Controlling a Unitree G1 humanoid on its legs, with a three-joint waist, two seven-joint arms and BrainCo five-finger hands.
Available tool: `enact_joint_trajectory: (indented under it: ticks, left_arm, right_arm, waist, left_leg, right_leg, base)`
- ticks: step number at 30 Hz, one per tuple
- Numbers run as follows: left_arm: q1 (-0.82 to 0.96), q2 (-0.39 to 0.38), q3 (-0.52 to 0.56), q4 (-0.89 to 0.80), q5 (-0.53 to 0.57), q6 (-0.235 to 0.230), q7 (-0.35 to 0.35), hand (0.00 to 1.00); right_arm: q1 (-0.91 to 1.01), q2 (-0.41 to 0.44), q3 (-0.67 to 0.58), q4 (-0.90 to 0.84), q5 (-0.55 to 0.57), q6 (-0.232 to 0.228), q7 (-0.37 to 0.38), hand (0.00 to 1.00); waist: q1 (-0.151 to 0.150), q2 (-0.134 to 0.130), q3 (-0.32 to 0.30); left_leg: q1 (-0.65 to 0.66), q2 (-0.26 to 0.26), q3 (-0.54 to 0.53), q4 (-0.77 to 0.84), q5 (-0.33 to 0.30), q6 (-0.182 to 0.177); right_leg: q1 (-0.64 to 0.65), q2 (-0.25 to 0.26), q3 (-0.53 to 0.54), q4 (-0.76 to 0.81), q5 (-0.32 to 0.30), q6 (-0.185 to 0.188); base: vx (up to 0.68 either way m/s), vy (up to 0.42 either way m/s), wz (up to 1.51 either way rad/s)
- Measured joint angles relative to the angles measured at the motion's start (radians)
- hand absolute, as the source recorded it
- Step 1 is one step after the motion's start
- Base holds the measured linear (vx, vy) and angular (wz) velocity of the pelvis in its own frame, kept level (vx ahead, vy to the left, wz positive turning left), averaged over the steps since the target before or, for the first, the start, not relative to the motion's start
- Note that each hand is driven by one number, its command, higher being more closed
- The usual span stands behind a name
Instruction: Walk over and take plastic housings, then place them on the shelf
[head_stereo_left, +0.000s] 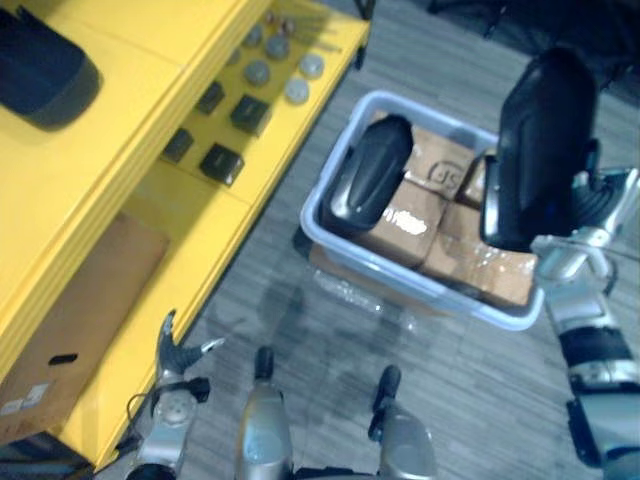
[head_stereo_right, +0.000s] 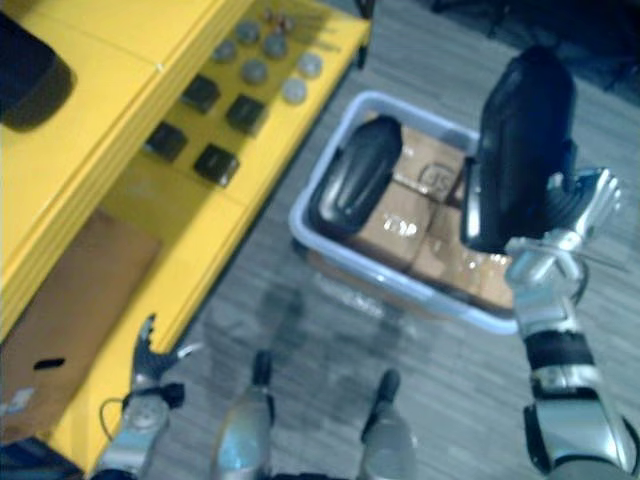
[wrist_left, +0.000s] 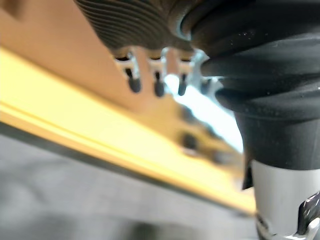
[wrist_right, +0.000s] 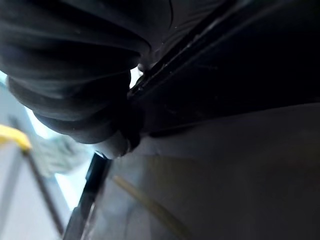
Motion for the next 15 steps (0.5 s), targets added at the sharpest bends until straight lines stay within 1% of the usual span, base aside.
enact_joint_trajectory:
  ticks: [1,3,4,5,7,8,10,11,13,14,15]
  left_arm:
    - [0.000,-0.014,-0.015,-0.070,-0.080,0.005,-0.047,0.00]
    - [-0.001,-0.048,-0.032,-0.162,-0.173,0.017,-0.110,0.00]
    - [0.001,-0.075,-0.044,-0.203,-0.233,0.041,-0.156,0.00]
    - [-0.001,-0.084,-0.056,-0.218,-0.264,0.052,-0.177,0.00]
    - [-0.003,-0.100,-0.103,-0.248,-0.350,0.097,-0.250,0.00]
    - [-0.004,-0.105,-0.108,-0.254,-0.373,0.108,-0.264,0.00]
    - [-0.010,-0.115,-0.132,-0.259,-0.420,0.128,-0.271,0.00]
    - [-0.014,-0.115,-0.134,-0.259,-0.422,0.129,-0.271,0.00]
    - [-0.044,-0.116,-0.137,-0.259,-0.460,0.129,-0.271,0.00]
    - [-0.051,-0.116,-0.137,-0.259,-0.464,0.131,-0.272,0.00]
    - [-0.067,-0.116,-0.138,-0.259,-0.497,0.142,-0.280,0.00]
  right_arm:
    - [0.039,0.026,-0.001,-0.051,-0.038,-0.017,0.000,1.00]
    - [0.065,0.073,0.001,-0.104,-0.087,-0.043,0.000,1.00]
    - [0.078,0.103,0.002,-0.124,-0.117,-0.059,0.000,1.00]
    - [0.083,0.116,0.005,-0.135,-0.133,-0.067,0.000,1.00]
    - [0.094,0.139,0.024,-0.179,-0.170,-0.100,0.001,1.00]
    - [0.096,0.144,0.029,-0.193,-0.175,-0.110,0.002,1.00]
    - [0.121,0.160,0.065,-0.239,-0.193,-0.152,0.006,1.00]
    - [0.126,0.165,0.073,-0.247,-0.202,-0.164,0.009,1.00]
    - [0.144,0.186,0.114,-0.258,-0.214,-0.212,0.030,1.00]
    - [0.147,0.191,0.128,-0.258,-0.222,-0.219,0.033,1.00]
    - [0.153,0.199,0.152,-0.258,-0.236,-0.231,0.049,1.00]
  waist:
    - [-0.002,-0.001,-0.035]
    - [-0.005,0.004,-0.051]
    - [-0.011,0.006,-0.075]
    - [-0.014,0.008,-0.086]
    - [-0.019,0.014,-0.113]
    - [-0.021,0.015,-0.114]
    - [-0.027,0.015,-0.148]
    - [-0.027,0.016,-0.155]
    - [-0.041,0.017,-0.181]
    - [-0.043,0.017,-0.185]
    - [-0.046,0.018,-0.186]
  left_leg:
    - [0.005,-0.002,0.000,-0.004,0.000,0.000]
    - [0.047,-0.004,0.001,-0.029,0.001,-0.001]
    - [0.063,-0.007,0.001,-0.046,0.005,-0.002]
    - [0.070,-0.009,0.001,-0.054,0.008,-0.001]
    - [0.096,-0.010,0.006,-0.079,0.015,-0.003]
    - [0.104,-0.010,0.007,-0.083,0.016,-0.003]
    - [0.116,-0.011,0.018,-0.096,0.021,-0.004]
    - [0.120,-0.011,0.020,-0.102,0.023,-0.003]
    - [0.122,-0.011,0.021,-0.104,0.025,-0.004]
    - [0.126,-0.011,0.022,-0.105,0.026,-0.004]
    - [0.138,-0.011,0.025,-0.106,0.026,-0.004]
  right_leg:
    - [0.011,0.000,-0.005,-0.014,0.001,0.002]
    - [0.050,0.000,-0.012,-0.027,0.001,0.002]
    - [0.060,-0.002,-0.021,-0.033,0.002,0.003]
    - [0.066,-0.003,-0.027,-0.034,0.002,0.003]
    - [0.078,-0.004,-0.029,-0.035,0.002,0.003]
    - [0.084,-0.004,-0.029,-0.036,0.002,0.003]
    - [0.088,-0.004,-0.027,-0.046,0.003,0.006]
    - [0.089,-0.004,-0.027,-0.047,0.003,0.006]
    - [0.090,-0.004,-0.027,-0.047,0.004,0.007]
    - [0.091,-0.004,-0.027,-0.047,0.005,0.008]
    - [0.101,-0.004,-0.025,-0.047,0.005,0.008]
  base:
    - [0.10,-0.012,0.05]
    - [0.08,-0.009,0.04]
    - [0.04,-0.006,0.05]
    - [0.03,0.000,0.07]
    - [0.00,0.000,0.00]
    - [-0.01,0.007,-0.07]
    - [-0.01,0.001,-0.10]
    - [-0.01,-0.001,-0.08]
    - [0.00,0.000,0.00]
    - [-0.02,0.004,-0.06]
    - [-0.03,0.005,-0.04]
